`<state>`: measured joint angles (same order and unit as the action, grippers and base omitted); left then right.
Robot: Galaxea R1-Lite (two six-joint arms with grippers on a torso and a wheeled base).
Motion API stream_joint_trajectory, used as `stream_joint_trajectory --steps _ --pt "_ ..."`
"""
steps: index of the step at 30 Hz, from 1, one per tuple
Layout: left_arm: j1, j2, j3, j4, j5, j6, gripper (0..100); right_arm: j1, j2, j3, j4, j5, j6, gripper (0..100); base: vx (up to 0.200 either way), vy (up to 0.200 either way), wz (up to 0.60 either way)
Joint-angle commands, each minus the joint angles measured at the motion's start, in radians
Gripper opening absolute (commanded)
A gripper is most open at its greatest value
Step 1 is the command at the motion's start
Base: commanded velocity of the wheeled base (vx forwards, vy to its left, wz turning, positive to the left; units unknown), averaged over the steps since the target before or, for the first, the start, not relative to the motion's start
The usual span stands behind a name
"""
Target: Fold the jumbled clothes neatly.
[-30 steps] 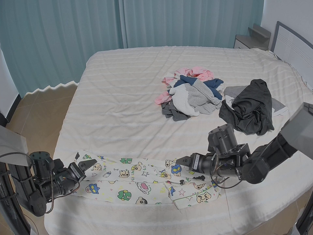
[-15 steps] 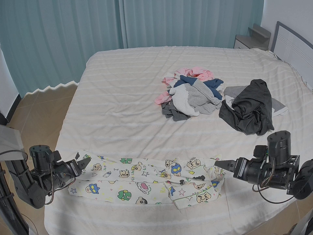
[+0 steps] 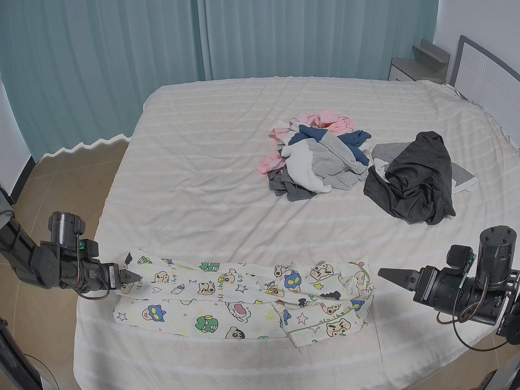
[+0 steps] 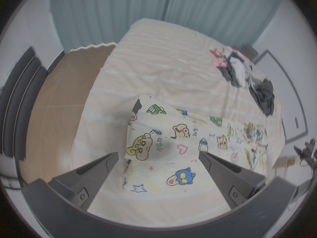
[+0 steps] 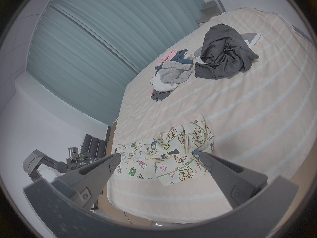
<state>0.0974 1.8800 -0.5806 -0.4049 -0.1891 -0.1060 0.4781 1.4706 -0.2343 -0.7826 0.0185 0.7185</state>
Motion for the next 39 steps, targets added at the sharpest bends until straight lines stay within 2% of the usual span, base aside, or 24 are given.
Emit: stream_joint_trajectory --steps 1,9,14,25,28,35,39 --pt "0.087 0.062 -0.200 0.195 -0.065 0.186 100 0.024 -0.090 0.067 -0.027 0.014 -0.024 100 0.000 0.000 0.00" --pt "0.093 0.185 -0.240 0.182 -0.067 0.187 100 0.027 -0.090 0.079 -0.027 0.012 -0.067 100 0.000 0.000 0.00" --pt "0.093 0.292 -0.245 0.149 -0.076 0.226 100 0.045 -0.092 0.082 -0.027 0.011 -0.070 100 0.000 0.000 0.00" --pt "0.074 0.370 -0.243 0.078 -0.075 0.223 100 0.060 -0.087 0.092 -0.029 0.009 -0.068 100 0.000 0.000 0.00" --pt "0.073 0.401 -0.242 0.023 -0.073 0.218 100 0.063 -0.090 0.092 -0.029 0.009 -0.068 100 0.000 0.000 0.00" --pt "0.056 0.424 -0.235 -0.058 -0.075 0.131 100 0.068 -0.089 0.098 -0.029 0.009 -0.068 100 0.000 0.000 0.00" --pt "0.051 0.424 -0.231 -0.065 -0.076 0.124 100 0.066 -0.089 0.098 -0.029 0.009 -0.068 100 0.000 0.000 0.00"
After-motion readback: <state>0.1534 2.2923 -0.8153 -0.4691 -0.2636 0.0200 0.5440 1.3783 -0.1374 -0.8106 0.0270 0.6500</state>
